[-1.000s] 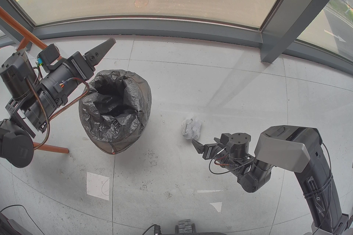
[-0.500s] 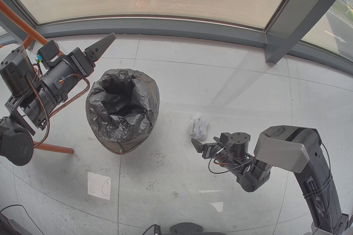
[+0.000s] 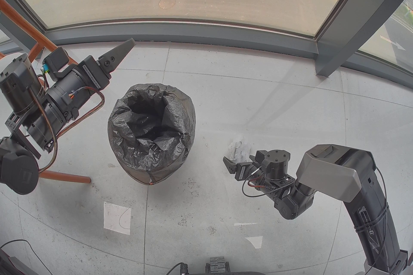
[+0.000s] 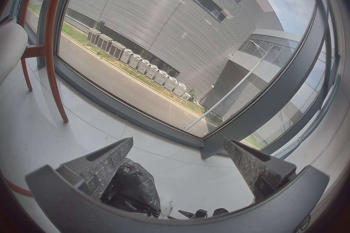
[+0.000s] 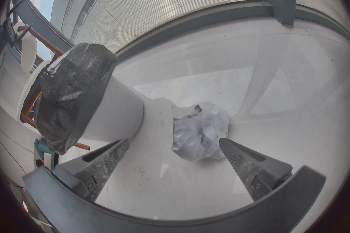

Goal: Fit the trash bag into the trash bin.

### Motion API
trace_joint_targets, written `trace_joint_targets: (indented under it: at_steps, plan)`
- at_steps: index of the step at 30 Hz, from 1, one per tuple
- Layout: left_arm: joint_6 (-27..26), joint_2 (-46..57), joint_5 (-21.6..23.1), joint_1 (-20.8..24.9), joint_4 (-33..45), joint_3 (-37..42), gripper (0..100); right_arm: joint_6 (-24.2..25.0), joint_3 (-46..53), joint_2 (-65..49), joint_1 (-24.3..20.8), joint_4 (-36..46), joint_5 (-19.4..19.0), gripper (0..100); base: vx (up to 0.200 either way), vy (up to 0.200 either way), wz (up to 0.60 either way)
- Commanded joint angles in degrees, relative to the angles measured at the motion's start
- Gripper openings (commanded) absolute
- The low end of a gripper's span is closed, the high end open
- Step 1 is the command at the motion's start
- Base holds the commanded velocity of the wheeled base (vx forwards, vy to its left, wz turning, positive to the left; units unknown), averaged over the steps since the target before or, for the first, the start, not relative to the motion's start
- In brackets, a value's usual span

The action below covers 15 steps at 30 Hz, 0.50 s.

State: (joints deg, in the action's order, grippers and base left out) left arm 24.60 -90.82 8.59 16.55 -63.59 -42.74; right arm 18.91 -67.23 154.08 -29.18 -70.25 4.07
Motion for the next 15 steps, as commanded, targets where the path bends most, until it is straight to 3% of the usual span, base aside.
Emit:
trace_joint_targets:
  at_steps: [1,15]
  plan:
    - [0.10,0.20,0.02,-0.03,0.04,0.03,100,-1.77,-4.93,-0.27,0.27,4.60,0.94,100,0.000,0.000,0.00]
    - [0.01,0.20,0.02,-0.12,0.04,-0.24,100,-2.82,-18.73,5.80,1.59,12.77,0.94,100,0.000,0.000,0.00]
